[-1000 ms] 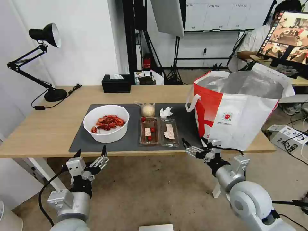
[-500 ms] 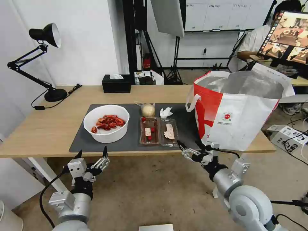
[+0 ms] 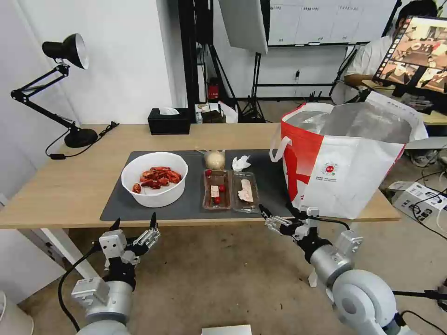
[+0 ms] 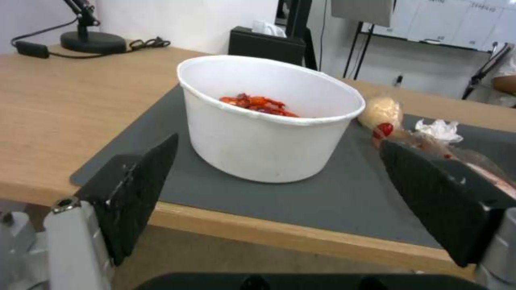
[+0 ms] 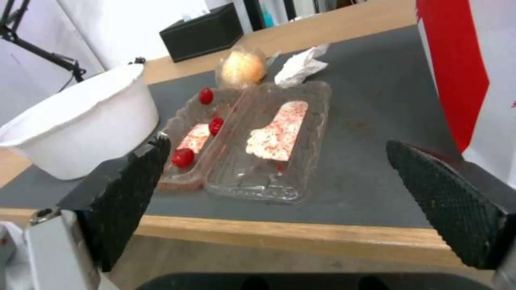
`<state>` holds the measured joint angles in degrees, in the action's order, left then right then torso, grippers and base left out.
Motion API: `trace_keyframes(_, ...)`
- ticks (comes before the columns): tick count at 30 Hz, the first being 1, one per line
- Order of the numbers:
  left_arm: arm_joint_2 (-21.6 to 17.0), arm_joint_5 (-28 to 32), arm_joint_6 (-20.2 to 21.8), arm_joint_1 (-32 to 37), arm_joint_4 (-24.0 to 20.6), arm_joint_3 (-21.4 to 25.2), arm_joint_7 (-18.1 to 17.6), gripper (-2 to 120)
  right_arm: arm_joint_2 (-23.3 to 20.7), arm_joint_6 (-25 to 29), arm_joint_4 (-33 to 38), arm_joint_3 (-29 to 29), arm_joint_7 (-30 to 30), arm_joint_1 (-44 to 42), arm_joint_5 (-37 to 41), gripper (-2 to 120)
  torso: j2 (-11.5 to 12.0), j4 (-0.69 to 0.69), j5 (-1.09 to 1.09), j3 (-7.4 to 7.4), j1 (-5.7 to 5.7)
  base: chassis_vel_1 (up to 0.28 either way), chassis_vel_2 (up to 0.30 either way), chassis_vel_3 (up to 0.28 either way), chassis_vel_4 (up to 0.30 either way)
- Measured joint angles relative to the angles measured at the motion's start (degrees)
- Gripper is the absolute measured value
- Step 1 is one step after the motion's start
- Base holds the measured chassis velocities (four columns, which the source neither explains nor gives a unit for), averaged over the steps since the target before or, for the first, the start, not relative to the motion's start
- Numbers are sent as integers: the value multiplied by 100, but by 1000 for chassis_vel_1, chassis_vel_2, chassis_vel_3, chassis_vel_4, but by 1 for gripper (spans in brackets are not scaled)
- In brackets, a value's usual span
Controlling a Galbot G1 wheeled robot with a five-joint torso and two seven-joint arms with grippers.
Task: Pick up the trash from the table and place it into the takeout bag.
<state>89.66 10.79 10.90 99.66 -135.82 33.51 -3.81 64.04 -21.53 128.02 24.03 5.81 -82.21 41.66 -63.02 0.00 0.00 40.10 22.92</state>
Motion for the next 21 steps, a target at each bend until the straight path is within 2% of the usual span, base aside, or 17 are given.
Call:
trace_keyframes(2,-15,-5,-38,-7,17,12,50,100,-2,45,-5,0,0,-9,-61,100,0,0,0,0,0,0,0,0,0)
trace_keyframes(4,-38,-270,-323,-8,148,75,215,100,-6,302,-39,-1,-12,-78,-278,100,0,0,0,0,0,0,0,0,0)
trace_keyframes(5,-38,-270,-323,-8,148,75,215,100,-6,302,-39,-1,-12,-78,-278,100,0,0,0,0,0,0,0,0,0)
trace_keyframes(7,-59,-529,-753,52,317,134,379,100,-3,552,-40,10,-45,-225,-371,100,0,1,0,0,0,0,0,0,0)
trace_keyframes(11,-113,-623,-1081,132,471,103,486,100,49,942,69,180,-79,-606,-571,100,0,-1,0,0,0,0,0,0,0)
trace_keyframes(21,-138,-615,-1161,218,483,124,500,100,117,1089,151,222,-76,-828,-704,100,0,0,0,0,0,0,0,0,0)
